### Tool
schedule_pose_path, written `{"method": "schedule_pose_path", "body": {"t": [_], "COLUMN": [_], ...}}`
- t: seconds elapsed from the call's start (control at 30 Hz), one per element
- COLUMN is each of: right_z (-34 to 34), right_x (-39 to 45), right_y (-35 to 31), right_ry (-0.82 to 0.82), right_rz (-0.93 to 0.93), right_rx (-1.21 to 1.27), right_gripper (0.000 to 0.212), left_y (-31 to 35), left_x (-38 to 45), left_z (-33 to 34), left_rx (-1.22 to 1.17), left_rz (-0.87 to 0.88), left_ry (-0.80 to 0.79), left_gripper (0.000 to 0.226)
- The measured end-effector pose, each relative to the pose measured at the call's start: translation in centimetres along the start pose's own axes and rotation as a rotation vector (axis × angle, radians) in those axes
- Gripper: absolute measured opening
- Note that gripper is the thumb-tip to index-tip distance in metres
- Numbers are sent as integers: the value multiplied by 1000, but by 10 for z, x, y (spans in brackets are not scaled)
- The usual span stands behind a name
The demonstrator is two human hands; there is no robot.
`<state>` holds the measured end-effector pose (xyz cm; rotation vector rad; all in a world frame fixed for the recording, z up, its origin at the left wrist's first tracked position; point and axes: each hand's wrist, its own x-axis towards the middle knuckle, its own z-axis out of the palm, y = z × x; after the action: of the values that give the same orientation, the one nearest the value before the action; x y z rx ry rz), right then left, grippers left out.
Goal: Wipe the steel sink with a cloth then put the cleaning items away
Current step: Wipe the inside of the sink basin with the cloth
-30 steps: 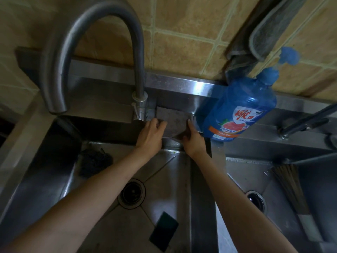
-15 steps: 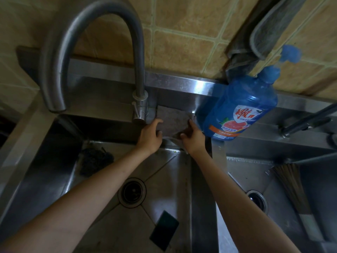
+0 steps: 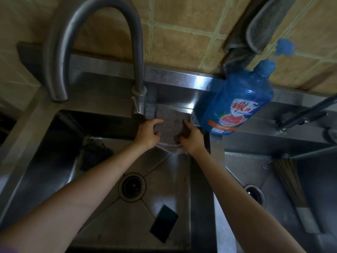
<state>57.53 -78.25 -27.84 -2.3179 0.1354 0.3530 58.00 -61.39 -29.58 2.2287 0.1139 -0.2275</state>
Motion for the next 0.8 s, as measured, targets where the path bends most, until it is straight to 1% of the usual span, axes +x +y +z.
{"method": "schedule_pose_path", "body": {"t": [0.27, 0.37, 0.47, 0.57, 0.67, 0.8], "right_z": [-2, 2, 7, 12, 18, 26], "right_x": [-16, -26, -34, -39, -43, -42], "right_y": [3, 6, 11, 12, 14, 22], "right_ry": [-22, -12, -13, -45, -73, -143], "right_rz": [-38, -70, -61, -74, -79, -71], "right_rx": [-110, -112, -85, -75, -62, -95], "right_gripper": [68, 65, 59, 59, 57, 60], "left_y": [-5, -9, -12, -16, -22, -29], "left_x": [-17, -28, -40, -51, -60, -69], "left_z": [3, 5, 6, 7, 11, 14], "left_rx": [56, 75, 107, 113, 136, 216], "left_rz": [8, 41, 57, 43, 31, 28], "left_ry": [-19, -19, 3, 27, 18, 12], "left_gripper": [57, 59, 58, 57, 57, 55]}}
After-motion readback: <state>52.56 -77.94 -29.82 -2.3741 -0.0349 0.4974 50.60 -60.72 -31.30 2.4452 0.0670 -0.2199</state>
